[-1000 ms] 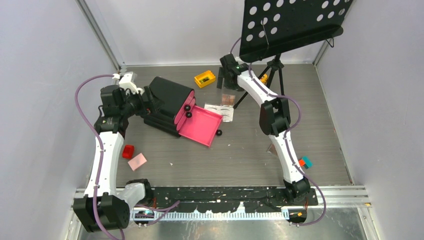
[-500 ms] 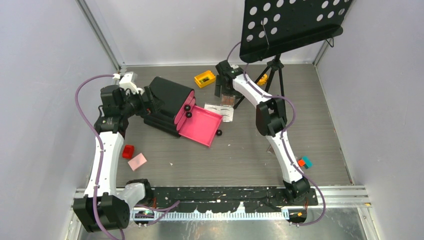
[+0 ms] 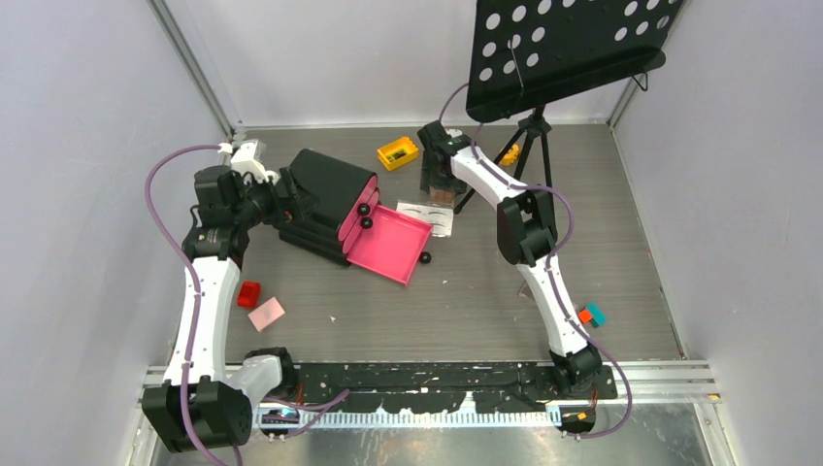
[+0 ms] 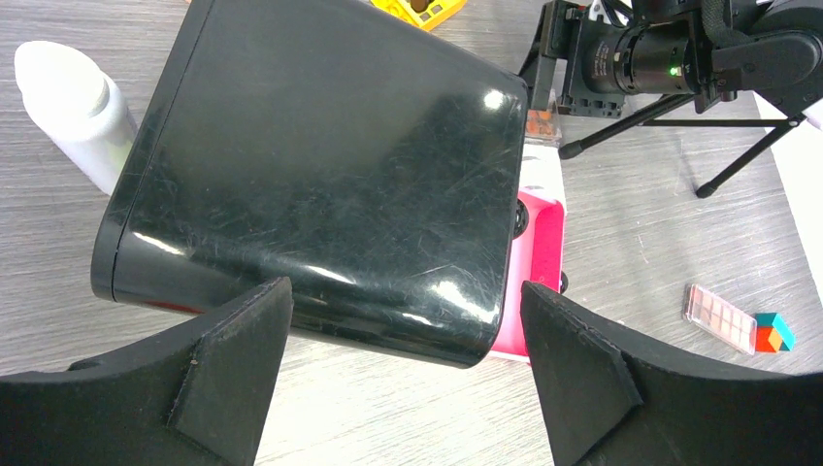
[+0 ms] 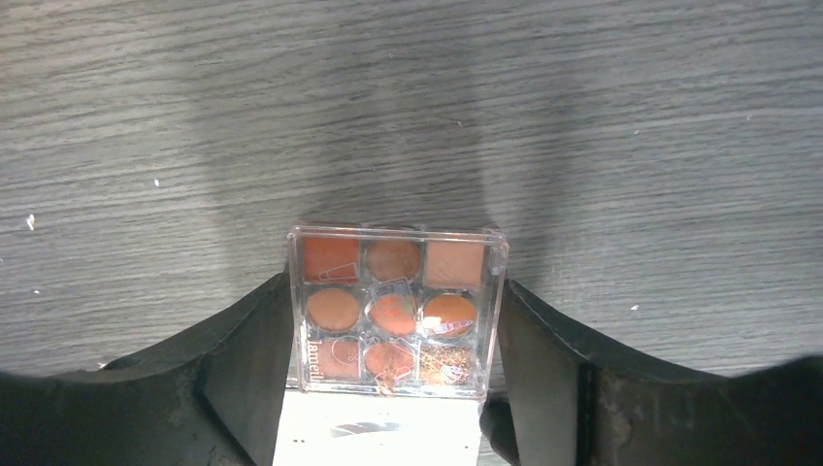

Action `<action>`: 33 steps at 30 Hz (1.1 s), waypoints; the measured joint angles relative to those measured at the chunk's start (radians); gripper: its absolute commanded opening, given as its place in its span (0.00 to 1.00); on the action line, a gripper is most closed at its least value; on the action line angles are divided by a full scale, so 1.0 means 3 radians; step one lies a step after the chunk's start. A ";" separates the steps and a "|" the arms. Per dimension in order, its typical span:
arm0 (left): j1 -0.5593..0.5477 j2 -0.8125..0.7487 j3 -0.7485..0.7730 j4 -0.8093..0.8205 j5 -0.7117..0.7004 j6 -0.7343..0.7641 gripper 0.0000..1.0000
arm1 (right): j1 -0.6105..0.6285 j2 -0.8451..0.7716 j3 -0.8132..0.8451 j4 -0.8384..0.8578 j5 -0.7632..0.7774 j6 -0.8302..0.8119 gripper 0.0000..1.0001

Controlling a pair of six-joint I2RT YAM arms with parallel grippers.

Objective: Organize the makeup
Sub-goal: Pick up the makeup tool from the center of the board, then place the makeup tool in the drawer.

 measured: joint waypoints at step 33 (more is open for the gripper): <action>0.0000 -0.0024 0.0000 0.0001 -0.0003 0.0000 0.90 | 0.0955 -0.1933 -0.2112 0.1263 -0.0849 -0.1701 0.44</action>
